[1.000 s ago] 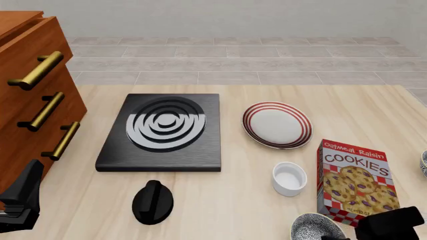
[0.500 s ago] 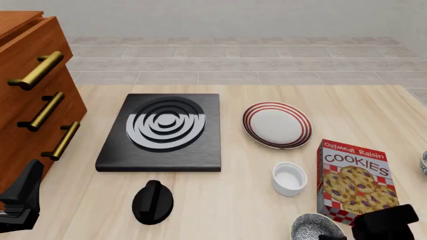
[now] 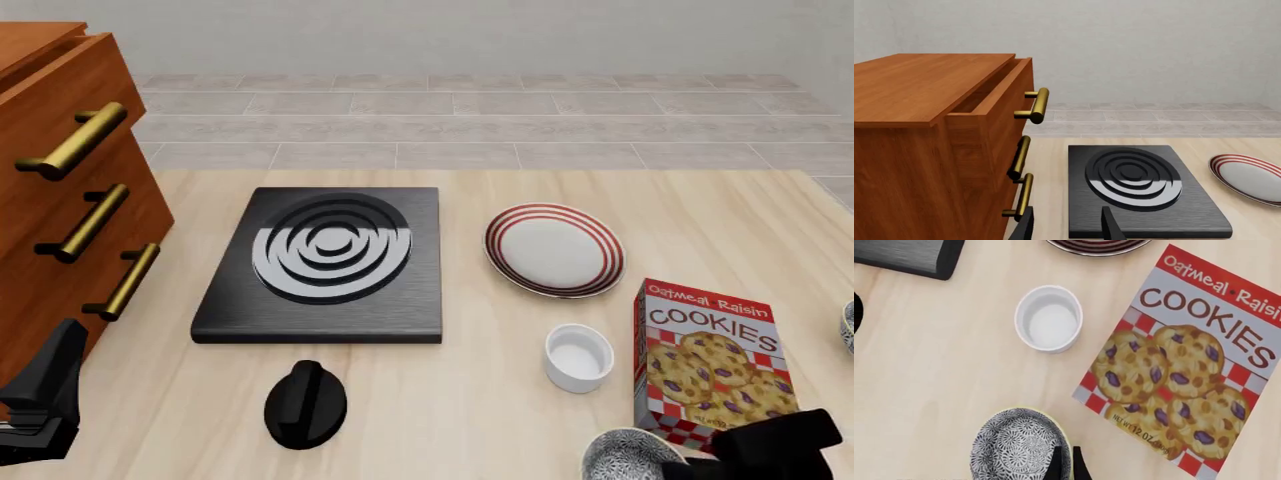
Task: Pick the akita bowl next to the ramekin and place it on the plate.
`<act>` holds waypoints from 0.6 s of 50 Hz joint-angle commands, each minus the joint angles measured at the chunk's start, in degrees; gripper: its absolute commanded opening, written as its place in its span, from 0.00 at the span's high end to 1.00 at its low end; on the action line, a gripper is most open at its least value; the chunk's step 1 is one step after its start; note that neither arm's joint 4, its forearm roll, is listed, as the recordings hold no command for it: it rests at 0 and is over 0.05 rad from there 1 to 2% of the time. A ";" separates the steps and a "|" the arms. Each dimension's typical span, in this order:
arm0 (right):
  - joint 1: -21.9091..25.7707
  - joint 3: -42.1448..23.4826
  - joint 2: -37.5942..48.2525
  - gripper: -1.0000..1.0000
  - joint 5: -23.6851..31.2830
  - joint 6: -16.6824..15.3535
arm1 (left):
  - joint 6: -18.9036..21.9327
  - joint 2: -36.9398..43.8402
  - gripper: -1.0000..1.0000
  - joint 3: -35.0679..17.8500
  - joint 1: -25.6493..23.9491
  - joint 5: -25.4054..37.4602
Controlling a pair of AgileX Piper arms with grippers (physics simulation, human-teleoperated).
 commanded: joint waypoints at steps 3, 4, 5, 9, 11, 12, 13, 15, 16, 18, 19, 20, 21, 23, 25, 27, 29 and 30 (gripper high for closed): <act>0.65 -1.07 -4.29 1.00 3.83 0.52 | 0.00 -0.01 0.00 0.00 0.00 0.00; 0.64 -1.48 -4.65 1.00 4.39 0.46 | 0.01 0.00 0.00 0.00 0.00 0.00; 0.58 -1.66 -4.68 1.00 4.55 0.43 | 0.01 0.01 0.00 0.00 0.00 0.00; 0.53 -2.58 -4.95 1.00 5.24 0.38 | 0.00 -0.01 0.00 0.00 0.01 0.00; 0.69 -3.47 -5.27 1.00 5.91 0.36 | 0.02 0.00 0.00 0.00 -0.01 0.00; 0.72 -3.62 -5.33 1.00 6.03 0.44 | 0.00 -0.01 0.00 0.00 0.00 0.00; 0.68 -3.79 -5.41 1.00 6.19 0.39 | -0.02 0.01 0.00 0.00 0.01 0.00; 0.66 -3.92 -5.57 1.00 6.39 0.23 | 0.00 -0.01 0.00 0.00 -0.01 0.00; 0.58 -4.07 -5.76 1.00 6.64 0.29 | 0.00 0.00 0.00 0.00 0.00 0.00; 0.39 -4.72 -6.43 1.00 7.45 0.16 | 0.02 -0.01 0.00 0.00 0.01 0.00; 0.42 -4.92 -6.67 1.00 7.76 0.23 | 0.00 0.01 0.00 0.00 0.00 0.00; 0.30 -5.14 -6.94 1.00 8.08 0.18 | 0.00 0.01 0.00 0.00 0.00 0.00; 0.19 -5.34 -7.12 1.00 8.36 0.12 | 0.00 0.01 0.00 0.00 0.00 0.00; 0.11 -5.89 -7.40 1.00 8.89 0.07 | 0.01 0.00 0.00 0.00 0.01 0.00; 0.35 -6.36 -7.44 1.00 9.14 0.70 | 0.00 0.01 0.00 0.00 0.00 0.00; 0.87 -6.99 -7.62 1.00 9.64 1.65 | 0.00 0.01 0.00 0.00 -0.02 0.00; 1.27 -7.21 -7.66 1.00 9.80 2.44 | 0.01 -0.01 0.00 0.00 0.01 0.00; 1.34 -7.41 -7.65 1.00 9.92 2.58 | -0.01 0.01 0.00 0.00 0.00 0.00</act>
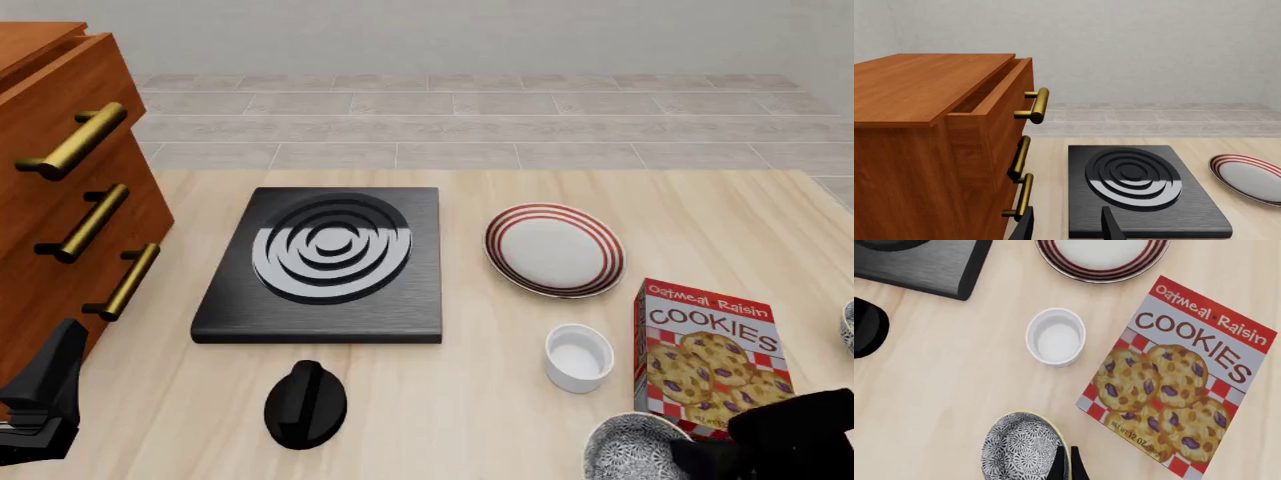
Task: Pick the akita bowl next to the ramekin and place it on the plate.
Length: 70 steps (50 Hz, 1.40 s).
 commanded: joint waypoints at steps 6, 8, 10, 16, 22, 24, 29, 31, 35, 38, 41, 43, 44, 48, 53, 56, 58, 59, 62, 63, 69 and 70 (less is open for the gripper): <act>1.14 -3.91 -0.85 1.00 2.45 3.22 | -0.01 0.00 0.00 0.00 0.01 0.00; 1.35 -4.21 -0.59 1.00 2.34 3.82 | 0.01 0.00 0.00 0.00 0.00 0.00; 1.54 -4.61 -0.68 1.00 2.60 4.22 | -0.02 -0.01 0.00 0.00 0.00 0.00; 1.81 -5.91 0.75 1.00 1.71 4.67 | 0.00 0.00 0.00 0.00 0.01 0.00; 2.16 -7.10 2.06 1.00 1.17 5.12 | -0.01 0.00 0.00 0.00 0.00 0.00; 2.33 -7.58 2.59 1.00 0.99 5.63 | -0.01 -0.01 0.00 0.00 -0.01 0.00; 2.86 -8.63 4.38 1.00 -0.26 6.82 | 0.00 0.00 0.00 0.00 -0.02 0.00; 2.57 -9.26 5.06 1.00 -0.65 6.19 | 0.01 -0.01 0.00 0.00 0.01 0.00; 2.75 -10.57 6.12 1.00 -0.91 6.86 | 0.01 0.00 0.00 0.00 -0.01 0.00; 2.17 -11.24 7.21 1.00 -1.59 6.02 | 0.00 0.00 0.00 0.00 0.01 0.00; 1.73 -11.83 8.02 1.00 -2.03 5.66 | 0.00 0.00 0.00 0.00 0.00 0.00; 1.37 -12.18 8.67 1.00 -2.40 5.35 | 0.00 0.00 0.00 0.00 0.00 0.00; 1.22 -12.51 8.95 1.00 -2.41 5.23 | 0.01 0.01 0.00 0.00 0.00 0.00; 0.58 -13.58 9.44 1.00 -2.38 4.67 | 0.00 -0.01 0.00 0.00 0.01 0.00; -0.13 -14.62 10.35 1.00 -2.86 4.47 | 0.00 0.01 0.00 0.00 0.00 0.00; -0.70 -15.35 11.09 1.00 -3.25 4.08 | 0.00 -0.01 0.00 0.00 0.00 0.00; -1.04 -15.77 11.62 1.00 -3.55 4.18 | 0.00 0.01 0.00 0.00 0.00 0.00; -1.30 -16.00 11.94 1.00 -3.74 3.95 | -0.02 0.00 0.00 0.00 0.01 0.00; -2.00 -16.50 12.74 1.00 -4.37 3.49 | 0.01 0.00 0.00 0.00 0.00 0.00; -2.24 -16.66 12.99 1.00 -4.58 3.33 | 0.00 0.00 0.00 0.00 0.00 0.00; -3.15 -17.70 14.15 1.00 -5.22 2.84 | -0.01 -0.01 0.00 0.00 0.01 0.00; -3.25 -17.83 14.10 1.00 -5.16 2.68 | -0.01 0.00 0.00 0.00 0.00 0.00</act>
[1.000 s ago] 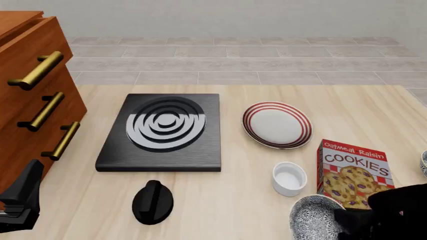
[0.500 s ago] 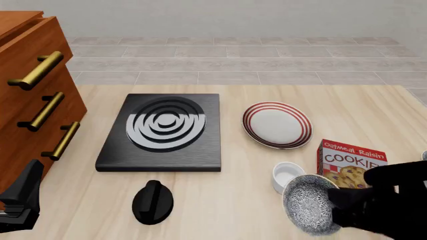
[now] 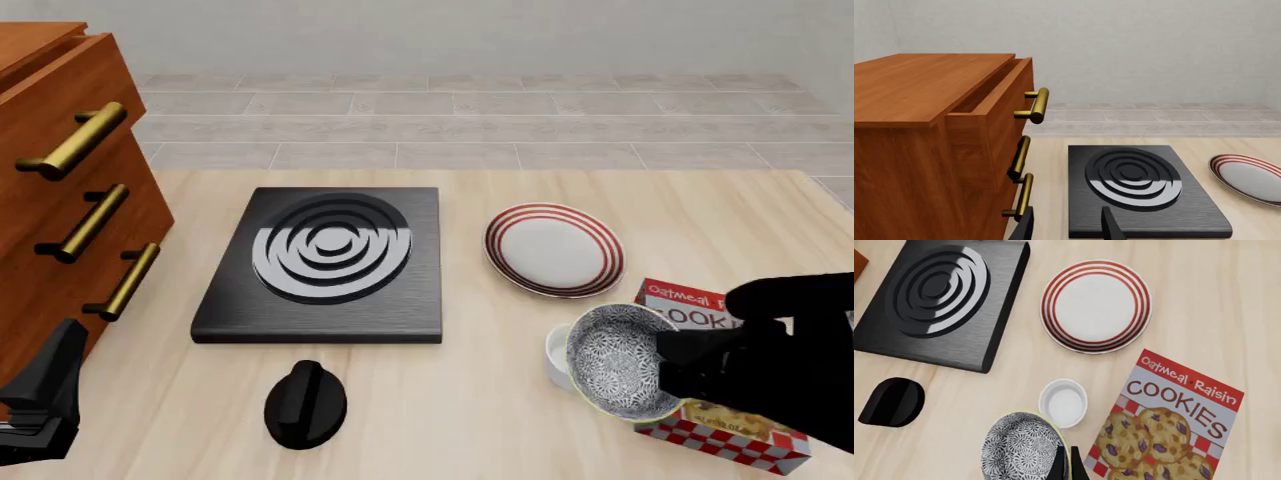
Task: Pick the akita bowl next to the ramekin and place it on the plate.
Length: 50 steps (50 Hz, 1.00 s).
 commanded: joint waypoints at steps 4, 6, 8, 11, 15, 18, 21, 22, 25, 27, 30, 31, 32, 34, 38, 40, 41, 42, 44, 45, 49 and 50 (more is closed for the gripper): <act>-2.19 -3.00 3.10 1.00 -2.09 -1.10 | 0.00 0.01 0.00 0.00 0.00 0.00; -2.72 -3.04 3.80 1.00 -2.79 -1.36 | 0.00 0.00 0.00 0.00 0.00 0.00; -3.18 -3.21 4.50 1.00 -3.50 -1.81 | -0.01 0.00 0.00 0.00 0.01 0.00; -3.57 -3.68 5.54 1.00 -4.40 -1.96 | 0.01 0.00 0.00 0.00 -0.01 0.00; -3.84 -4.79 6.90 1.00 -5.30 -2.19 | -0.01 0.02 0.00 0.00 0.00 0.00; -4.03 -5.29 7.85 1.00 -6.05 -2.37 | -0.02 0.00 0.00 0.00 -0.01 0.00; -4.15 -5.63 8.92 1.00 -6.97 -2.53 | 0.01 0.01 0.00 0.00 0.00 0.00; -4.21 -5.77 9.23 1.00 -7.24 -2.59 | 0.01 0.01 0.00 0.00 0.00 0.00; -4.23 -6.05 9.95 1.00 -7.87 -2.65 | -0.01 0.01 0.00 0.00 0.00 0.00; -4.19 -6.29 10.58 1.00 -8.43 -2.72 | -0.02 0.01 0.00 0.00 0.00 0.00; -4.42 -6.79 12.00 1.00 -9.64 -2.90 | 0.00 0.00 0.00 0.00 0.00 0.00; -4.41 -6.83 12.04 1.00 -9.69 -2.84 | 0.00 0.00 0.00 0.00 0.00 0.00; -4.53 -6.98 12.34 1.00 -9.91 -2.89 | -0.01 -0.01 0.00 0.00 0.01 0.00; -4.69 -7.35 12.69 1.00 -10.20 -2.97 | 0.00 0.00 0.00 0.00 0.00 0.00; -5.03 -7.87 13.50 1.00 -10.88 -3.11 | 0.02 0.00 0.00 0.00 0.00 0.00; -5.04 -7.98 13.87 1.00 -11.25 -3.06 | -0.01 0.01 0.00 0.00 -0.01 0.00; -5.07 -8.06 14.11 1.00 -11.46 -3.07 | -0.01 0.00 0.00 0.00 0.01 0.00; -5.11 -8.18 14.33 1.00 -11.65 -3.07 | 0.01 -0.01 0.00 0.00 -0.01 0.00; -5.40 -8.47 14.69 1.00 -11.90 -3.25 | 0.00 0.00 0.00 0.00 0.00 0.00; -5.40 -8.47 14.70 1.00 -11.91 -3.25 | 0.00 0.00 0.00 0.00 0.00 0.00; -5.94 -8.95 15.27 1.00 -12.36 -3.38 | -0.01 -0.01 0.00 0.00 0.01 0.00; -5.99 -9.06 15.56 1.00 -12.68 -3.45 | 0.00 -0.01 0.00 0.00 0.00 0.00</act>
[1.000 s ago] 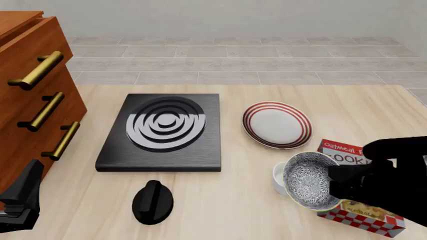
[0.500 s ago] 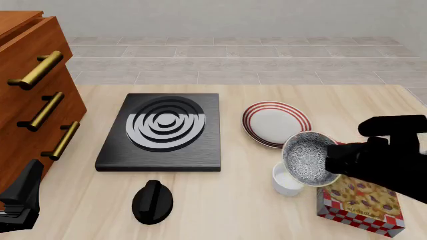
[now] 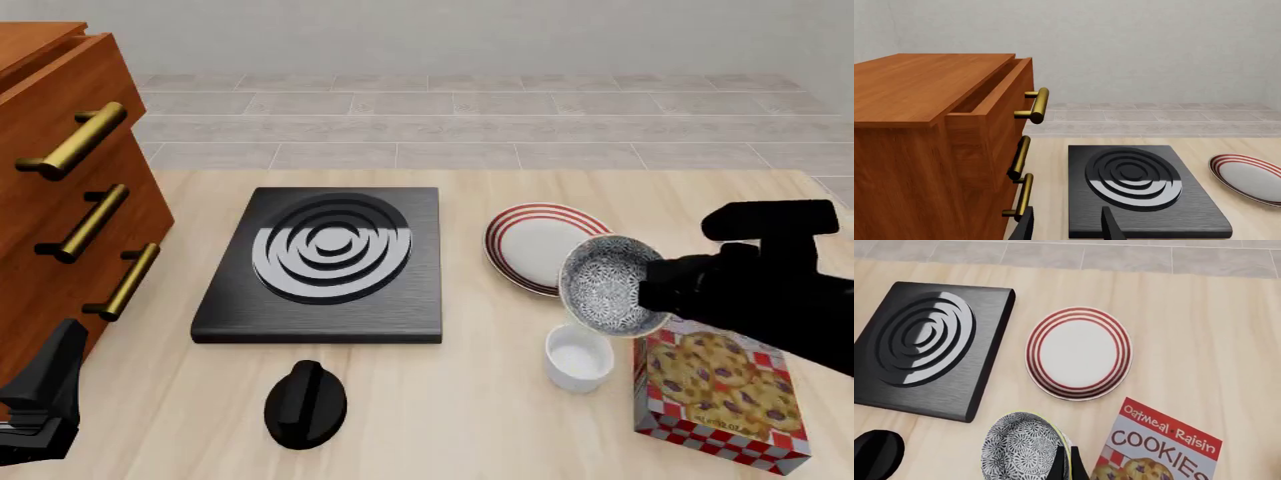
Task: Pick the akita bowl next to the ramekin and place it on the plate.
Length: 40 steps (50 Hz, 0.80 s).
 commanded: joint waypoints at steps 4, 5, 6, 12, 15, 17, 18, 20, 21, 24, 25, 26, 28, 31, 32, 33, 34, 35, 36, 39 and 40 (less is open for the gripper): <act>-1.12 -1.83 3.17 1.00 -2.79 -0.01 | -0.01 0.00 0.00 0.00 0.02 0.00; -1.09 -1.85 3.44 1.00 -3.02 -0.13 | 0.02 0.01 0.00 0.00 0.00 0.00; -1.13 -1.90 3.64 1.00 -3.23 -0.32 | -0.02 0.00 0.00 0.00 0.01 0.00; -1.53 -2.91 5.83 1.00 -4.70 -0.76 | -0.01 0.00 0.00 0.00 0.01 0.00; -1.66 -3.19 6.77 1.00 -5.48 -0.97 | 0.00 -0.01 0.00 0.00 0.00 0.00; -1.76 -3.49 7.55 1.00 -6.02 -1.08 | -0.02 0.00 0.00 0.00 0.02 0.00; -1.78 -3.56 7.83 1.00 -6.23 -1.12 | 0.00 0.00 0.00 0.00 0.01 0.00; -1.89 -4.01 8.54 1.00 -6.55 -1.19 | 0.01 0.01 0.00 0.00 0.00 0.00; -1.88 -4.17 8.68 1.00 -6.62 -1.24 | 0.00 -0.01 0.00 0.00 -0.01 0.00; -1.80 -4.79 9.32 1.00 -6.92 -1.25 | -0.01 0.02 0.00 0.00 0.00 0.00; -1.81 -5.02 9.66 1.00 -7.05 -1.28 | 0.02 0.00 0.00 0.00 -0.01 0.00; -1.80 -5.05 9.73 1.00 -7.14 -1.39 | 0.02 -0.01 0.00 0.00 0.00 0.00; -1.92 -5.37 10.51 1.00 -7.63 -1.40 | 0.01 -0.01 0.00 0.00 0.02 0.00; -1.77 -5.61 11.10 1.00 -8.09 -1.40 | -0.01 0.00 0.00 0.00 0.01 0.00; -1.85 -5.59 11.26 1.00 -8.26 -1.46 | 0.00 -0.01 0.00 0.00 0.00 0.00; -1.90 -5.87 11.88 1.00 -8.62 -1.48 | 0.00 0.00 0.00 0.00 -0.02 0.00; -2.04 -5.96 12.21 1.00 -8.85 -1.60 | 0.00 0.00 0.00 0.00 -0.02 0.00; -2.00 -5.98 12.42 1.00 -9.08 -1.60 | 0.01 0.00 0.00 0.00 0.00 0.00; -2.07 -5.97 12.59 1.00 -9.34 -1.57 | 0.01 0.00 0.00 0.00 0.00 0.00; -1.84 -6.25 12.84 1.00 -9.45 -1.56 | -0.01 0.01 0.00 0.00 0.01 0.00; -1.95 -6.40 13.03 1.00 -9.53 -1.62 | 0.01 0.00 0.00 0.00 -0.01 0.00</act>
